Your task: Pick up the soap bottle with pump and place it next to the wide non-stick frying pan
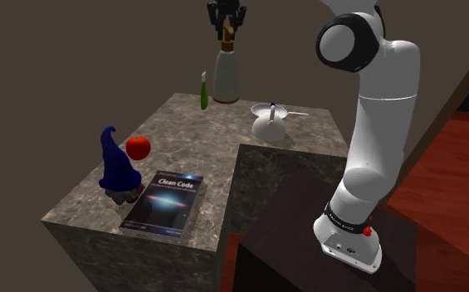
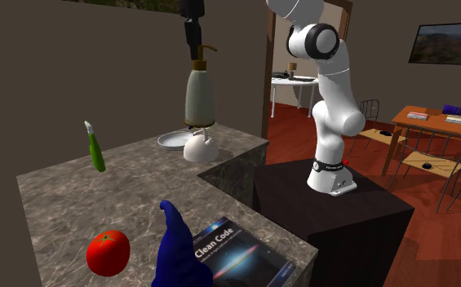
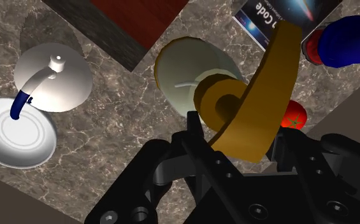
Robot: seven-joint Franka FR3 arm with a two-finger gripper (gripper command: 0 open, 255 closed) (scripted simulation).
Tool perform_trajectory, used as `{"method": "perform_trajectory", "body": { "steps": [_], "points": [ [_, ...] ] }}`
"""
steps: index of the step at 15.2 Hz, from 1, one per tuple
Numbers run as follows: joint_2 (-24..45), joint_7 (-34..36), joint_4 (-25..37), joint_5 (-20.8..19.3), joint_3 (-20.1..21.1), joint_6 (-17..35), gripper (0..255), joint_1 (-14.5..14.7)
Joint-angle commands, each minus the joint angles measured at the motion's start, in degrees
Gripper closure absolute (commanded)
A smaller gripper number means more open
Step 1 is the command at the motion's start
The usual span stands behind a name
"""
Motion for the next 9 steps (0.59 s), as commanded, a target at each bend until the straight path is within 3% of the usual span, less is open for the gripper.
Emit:
{"method": "perform_trajectory", "body": {
  "steps": [1,3,4,5,9],
  "points": [
    [3.01,0.22,6.78,0.12,0.04,-3.75,255,-0.05],
    [9.47,0.55,19.61,0.35,0.15,-10.12,255,-0.25],
    [2.88,-0.93,7.53,0.21,-0.25,-4.69,255,-1.01],
    [-0.53,-2.26,1.26,0.15,-0.63,-1.88,255,-1.80],
    [-8.76,-7.43,-14.18,-0.11,-2.44,5.11,255,-4.70]
  ]
}}
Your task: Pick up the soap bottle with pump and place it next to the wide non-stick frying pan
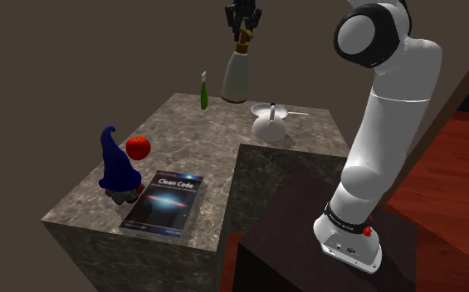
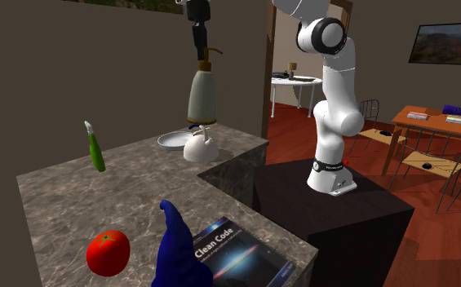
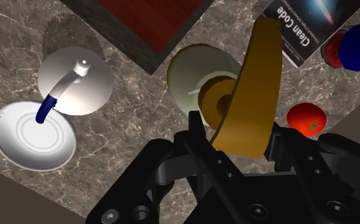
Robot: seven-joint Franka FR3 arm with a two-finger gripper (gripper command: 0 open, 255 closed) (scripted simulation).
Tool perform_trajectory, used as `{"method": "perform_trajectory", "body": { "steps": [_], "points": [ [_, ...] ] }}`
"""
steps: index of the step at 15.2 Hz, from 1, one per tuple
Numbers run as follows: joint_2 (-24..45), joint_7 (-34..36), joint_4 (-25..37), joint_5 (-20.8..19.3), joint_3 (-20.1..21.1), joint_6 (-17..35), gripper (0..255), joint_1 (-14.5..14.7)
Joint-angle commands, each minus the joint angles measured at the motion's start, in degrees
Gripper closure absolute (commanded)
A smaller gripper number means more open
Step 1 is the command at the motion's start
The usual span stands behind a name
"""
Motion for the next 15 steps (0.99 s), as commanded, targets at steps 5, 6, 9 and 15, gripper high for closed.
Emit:
{"method": "perform_trajectory", "body": {
  "steps": [5,6,9,15],
  "points": [
    [-7.49,-7.61,-14.96,-0.60,-3.19,7.25,255,-3.85],
    [-8.34,-8.88,-16.82,-0.74,-3.77,8.23,255,-4.47],
    [-10.35,-12.67,-21.68,-1.18,-5.62,10.97,255,-6.25],
    [-12.34,-20.29,-28.71,-2.05,-9.52,15.85,255,-9.80]
  ]
}}
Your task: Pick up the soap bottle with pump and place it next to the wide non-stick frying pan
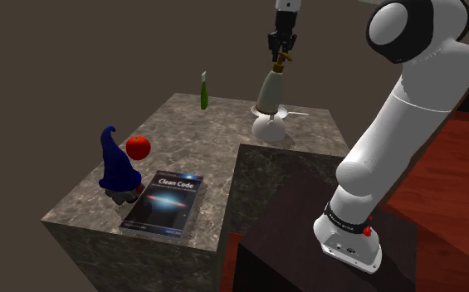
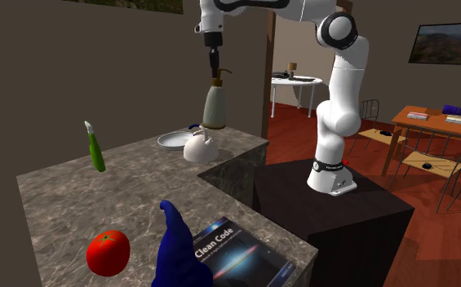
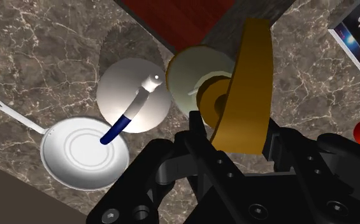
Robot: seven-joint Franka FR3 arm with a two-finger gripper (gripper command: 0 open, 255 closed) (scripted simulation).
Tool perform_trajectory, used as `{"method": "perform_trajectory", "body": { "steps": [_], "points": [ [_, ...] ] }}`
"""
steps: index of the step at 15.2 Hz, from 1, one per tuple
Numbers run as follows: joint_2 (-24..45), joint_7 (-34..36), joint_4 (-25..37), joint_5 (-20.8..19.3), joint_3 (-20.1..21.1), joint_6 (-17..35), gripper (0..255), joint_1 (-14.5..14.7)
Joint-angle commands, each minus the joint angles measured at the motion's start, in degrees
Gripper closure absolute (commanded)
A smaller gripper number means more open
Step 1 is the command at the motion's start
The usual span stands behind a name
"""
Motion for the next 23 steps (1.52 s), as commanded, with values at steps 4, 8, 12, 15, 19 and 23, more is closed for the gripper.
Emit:
{"method": "perform_trajectory", "body": {
  "steps": [4,8,12,15,19,23],
  "points": [
    [-0.38,-6.61,-4.39,-0.55,-3.44,3.96,255,-3.01],
    [0.71,-11.83,-6.20,-0.63,-6.22,6.75,255,-5.41],
    [2.84,-17.15,-6.84,-0.26,-8.94,9.33,255,-7.93],
    [5.11,-21.21,-6.55,0.40,-10.92,11.10,255,-9.92],
    [9.02,-26.71,-5.13,1.85,-13.29,13.15,255,-12.84],
    [11.06,-29.20,-5.66,2.72,-14.18,15.47,255,-14.26]
  ]
}}
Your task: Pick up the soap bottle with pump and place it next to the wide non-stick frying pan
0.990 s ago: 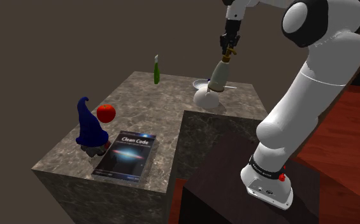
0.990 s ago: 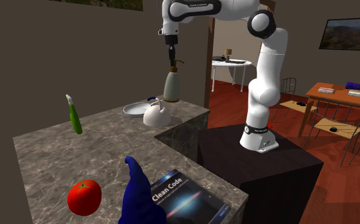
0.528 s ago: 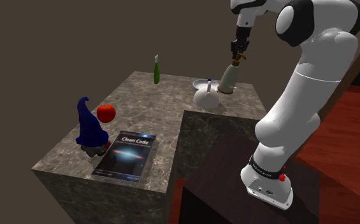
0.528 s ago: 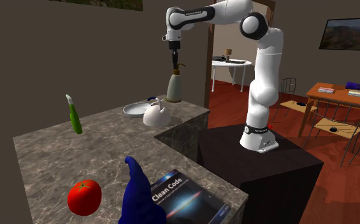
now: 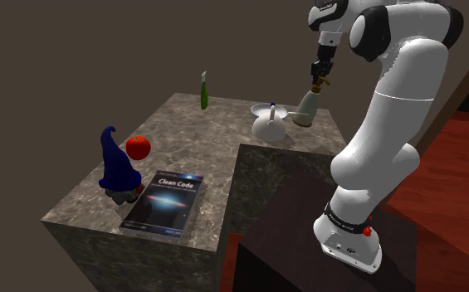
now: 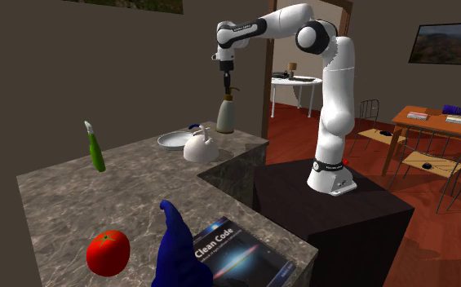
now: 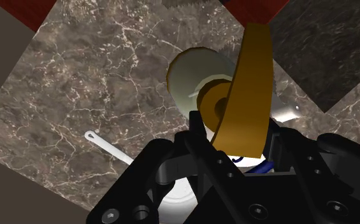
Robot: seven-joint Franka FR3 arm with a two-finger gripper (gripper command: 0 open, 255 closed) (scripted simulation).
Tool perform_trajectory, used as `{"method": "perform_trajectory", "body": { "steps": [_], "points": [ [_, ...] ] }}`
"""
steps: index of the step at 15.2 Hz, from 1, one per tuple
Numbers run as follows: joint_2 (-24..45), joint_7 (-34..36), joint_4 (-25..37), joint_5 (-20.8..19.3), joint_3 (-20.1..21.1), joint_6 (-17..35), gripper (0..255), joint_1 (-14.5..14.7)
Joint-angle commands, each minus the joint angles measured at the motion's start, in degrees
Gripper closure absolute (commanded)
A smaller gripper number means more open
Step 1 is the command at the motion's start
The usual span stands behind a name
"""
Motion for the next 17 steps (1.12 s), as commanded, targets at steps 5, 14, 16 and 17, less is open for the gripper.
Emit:
{"method": "perform_trajectory", "body": {
  "steps": [5,14,16,17],
  "points": [
    [0.28,-0.63,-4.49,0.18,-0.09,4.80,255,-0.16],
    [1.43,-1.11,-10.08,0.82,0.05,11.41,255,-0.19],
    [1.83,-1.26,-11.16,1.04,0.09,12.85,255,-0.21],
    [2.05,-1.34,-11.68,1.16,0.11,13.56,255,-0.23]
  ]
}}
